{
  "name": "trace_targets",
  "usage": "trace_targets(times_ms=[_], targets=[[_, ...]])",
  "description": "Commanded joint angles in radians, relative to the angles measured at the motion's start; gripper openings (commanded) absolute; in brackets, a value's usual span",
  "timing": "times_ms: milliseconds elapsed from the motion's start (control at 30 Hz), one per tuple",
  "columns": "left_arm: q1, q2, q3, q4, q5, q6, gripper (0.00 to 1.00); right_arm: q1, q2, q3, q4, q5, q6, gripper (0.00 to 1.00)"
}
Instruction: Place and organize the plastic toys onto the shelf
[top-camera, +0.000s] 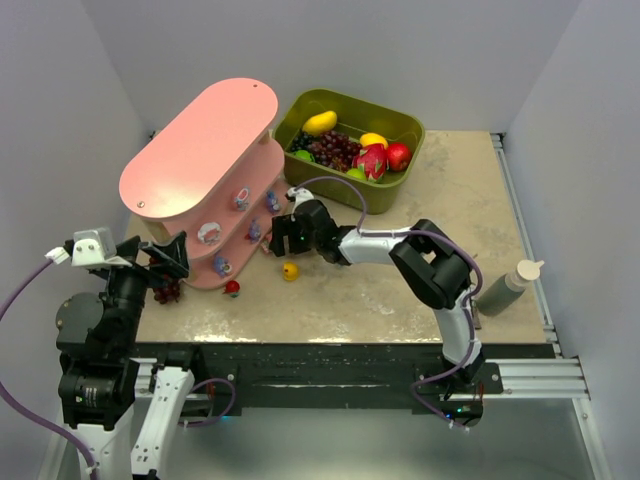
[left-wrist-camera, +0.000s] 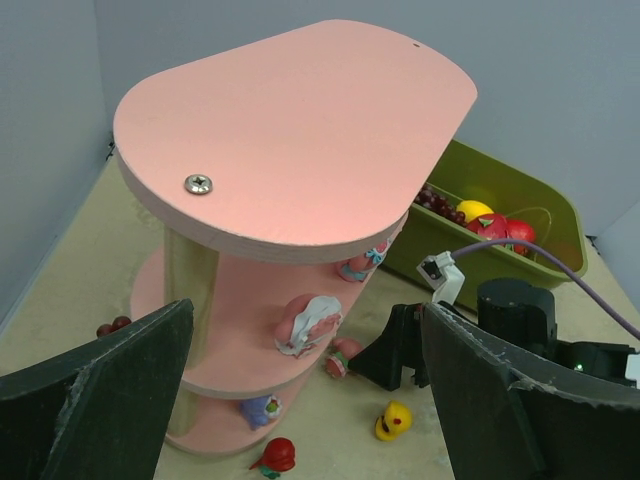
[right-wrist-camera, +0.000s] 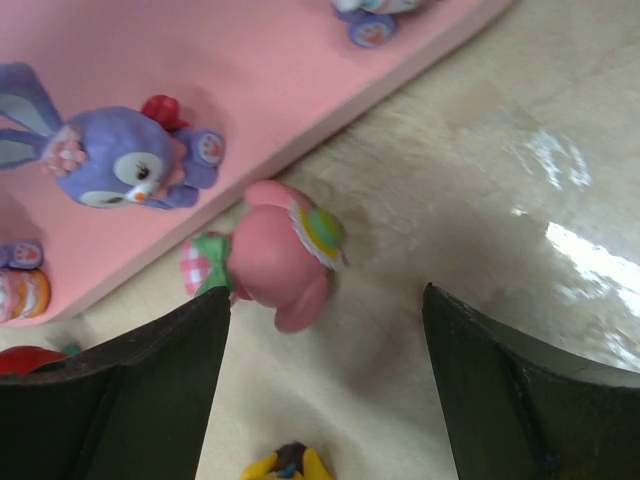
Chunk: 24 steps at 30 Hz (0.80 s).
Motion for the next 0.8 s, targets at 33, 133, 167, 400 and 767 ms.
trace_targets(times_ms=[33, 133, 167, 400, 767], targets=[[0.004, -0.003, 0.026, 0.038, 0.023, -0.01, 1.0, -0.002, 0.025, 0.059, 0.063, -0.064, -0.021, 0.79], [0.004, -0.007, 0.029, 0.035, 0.022, -0.01, 1.0, -0.002, 0.045, 0.067, 0.071, -0.071, -0.013, 0.75], [0.004, -0.007, 0.029, 0.034, 0.022, -0.007, 0.99, -0.003, 0.049, 0.067, 0.08, -0.073, -0.01, 0.74], [0.004, -0.011, 0.028, 0.032, 0.017, -0.005, 0.99, -0.005, 0.057, 0.043, 0.14, -0.072, -0.018, 0.65], [0.004, -0.016, 0.033, 0.02, 0.022, -0.002, 1.0, -0.011, 0.08, -0.003, 0.284, -0.136, -0.03, 0.69]])
